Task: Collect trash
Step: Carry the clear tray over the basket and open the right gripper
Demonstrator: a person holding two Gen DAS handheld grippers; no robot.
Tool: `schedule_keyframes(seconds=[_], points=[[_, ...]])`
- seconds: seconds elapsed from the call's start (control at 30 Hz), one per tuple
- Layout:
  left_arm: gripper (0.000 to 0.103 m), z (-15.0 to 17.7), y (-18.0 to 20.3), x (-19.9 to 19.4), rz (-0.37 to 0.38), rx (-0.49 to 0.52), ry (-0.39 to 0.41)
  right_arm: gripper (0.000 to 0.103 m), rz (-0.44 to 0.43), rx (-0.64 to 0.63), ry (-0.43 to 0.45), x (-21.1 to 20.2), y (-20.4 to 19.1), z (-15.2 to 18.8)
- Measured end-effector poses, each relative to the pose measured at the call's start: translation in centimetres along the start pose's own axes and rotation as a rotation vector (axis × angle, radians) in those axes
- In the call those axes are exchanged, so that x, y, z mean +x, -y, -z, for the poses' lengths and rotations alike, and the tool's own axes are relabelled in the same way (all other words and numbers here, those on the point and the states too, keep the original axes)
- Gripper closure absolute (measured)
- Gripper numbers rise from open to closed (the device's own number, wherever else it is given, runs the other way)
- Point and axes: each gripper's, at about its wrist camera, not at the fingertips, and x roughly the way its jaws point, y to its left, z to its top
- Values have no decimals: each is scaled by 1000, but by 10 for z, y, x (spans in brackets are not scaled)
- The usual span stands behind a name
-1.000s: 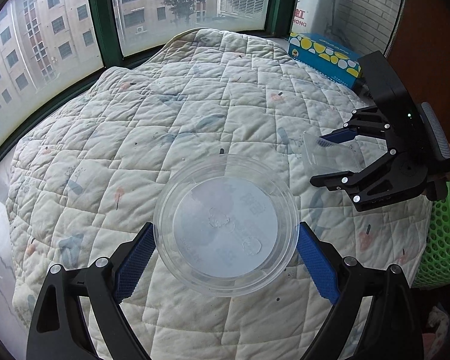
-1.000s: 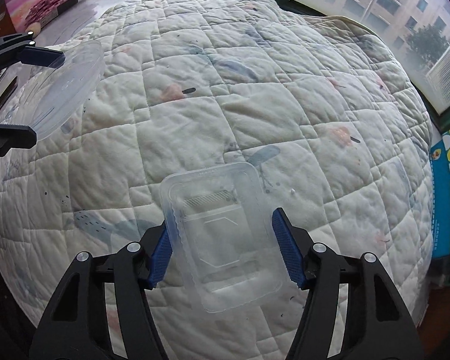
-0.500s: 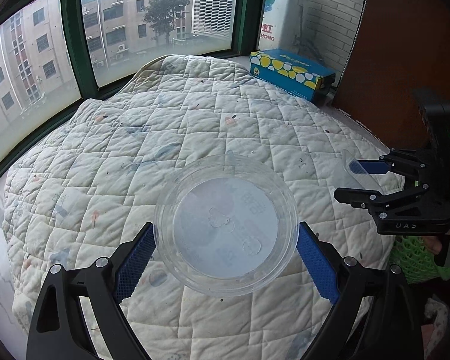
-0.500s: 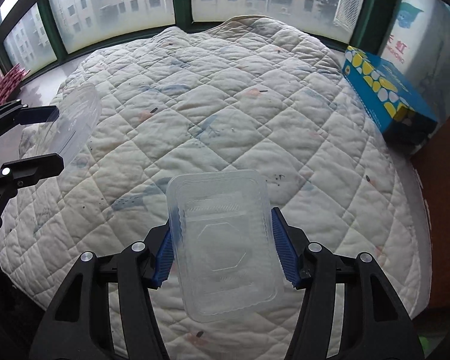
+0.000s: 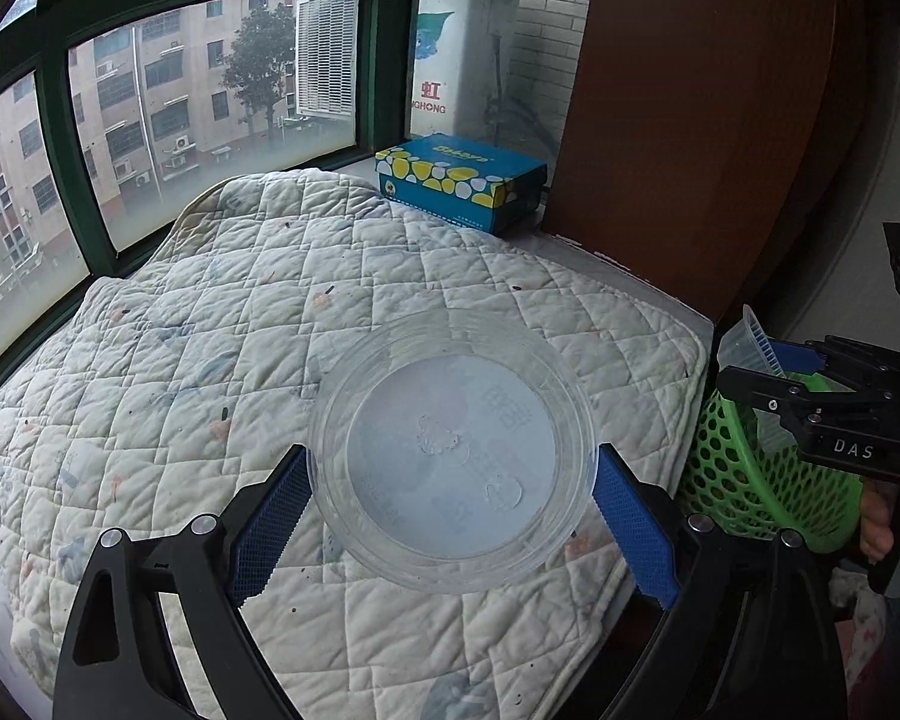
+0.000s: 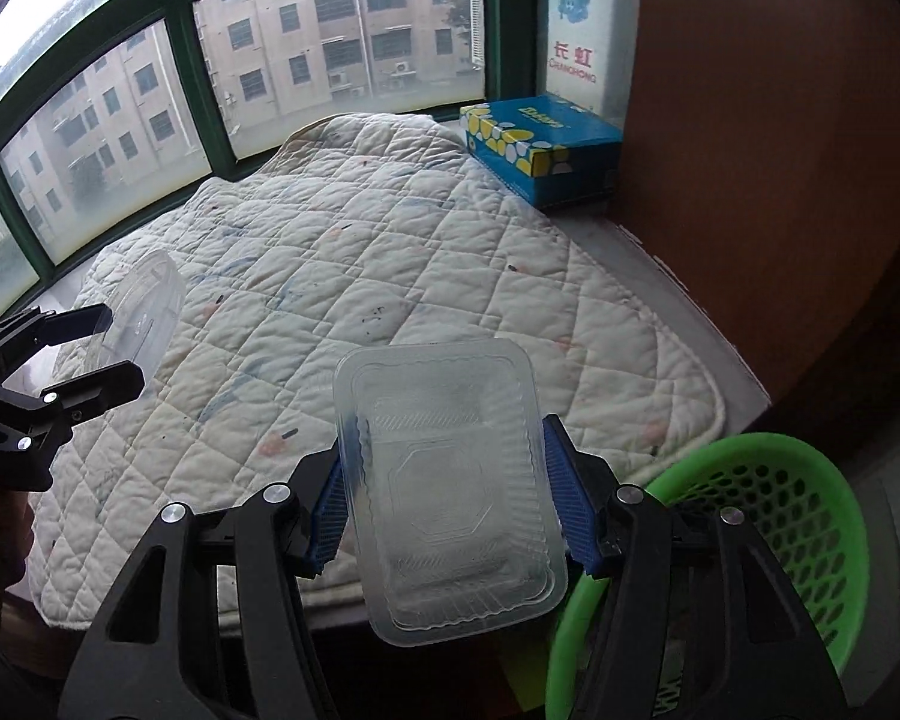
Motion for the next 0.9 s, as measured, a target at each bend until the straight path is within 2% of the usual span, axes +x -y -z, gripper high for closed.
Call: schedule_keyframes(seconds=[0.3,0.7,0.77,0.9], points=[[14,-11,57,-3,70,76,15,45,131,137,46,-50,63,27],[14,-27,124,-1,136,183,24,44,267,277,45,-86,136,67],[14,-30,135,0,146,201,24,37,270,303,52,-91,145,73],[14,-35,155,3,162,232,24,32,292,330,62,-99,156,82]])
